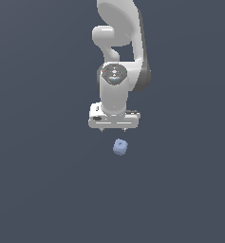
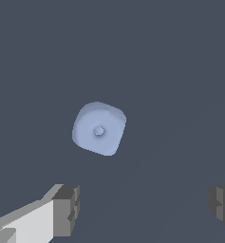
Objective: Pick up the object and move it to a goal position.
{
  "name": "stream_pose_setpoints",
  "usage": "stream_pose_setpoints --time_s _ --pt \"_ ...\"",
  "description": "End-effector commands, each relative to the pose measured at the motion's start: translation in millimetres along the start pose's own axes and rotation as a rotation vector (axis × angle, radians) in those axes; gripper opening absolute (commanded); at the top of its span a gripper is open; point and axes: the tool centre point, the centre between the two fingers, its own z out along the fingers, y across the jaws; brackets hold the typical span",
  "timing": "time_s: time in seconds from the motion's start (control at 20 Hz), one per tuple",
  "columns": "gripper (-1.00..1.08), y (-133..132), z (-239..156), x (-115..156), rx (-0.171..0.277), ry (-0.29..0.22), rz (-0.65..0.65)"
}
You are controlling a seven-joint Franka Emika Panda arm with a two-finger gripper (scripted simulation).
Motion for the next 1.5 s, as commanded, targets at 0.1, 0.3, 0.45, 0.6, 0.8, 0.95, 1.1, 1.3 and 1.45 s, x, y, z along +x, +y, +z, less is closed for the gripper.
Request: stream_pose_setpoints --time_s 0.1,0.3,0.45,0.6,0.8,0.95,1.1,1.3,1.45 --pt "1.00 -2 0 0 0.000 0.000 -0.001" --pt "1.00 -14 3 0 -0.004 -0.003 -0.009" --pt "1.00 -22 4 0 -0.006 -0.005 -0.015" --pt "1.00 -22 4 0 -0.006 -0.005 -0.018" --pt "1.00 -22 5 1 -0.006 -0.003 -0.006" --pt "1.00 -24 8 4 -0.004 0.001 0.015" --pt "1.00 -25 13 8 -0.002 0.007 0.050" --pt "1.00 -28 23 15 0.001 0.018 0.115" --pt "1.00 -31 32 21 0.004 0.029 0.178"
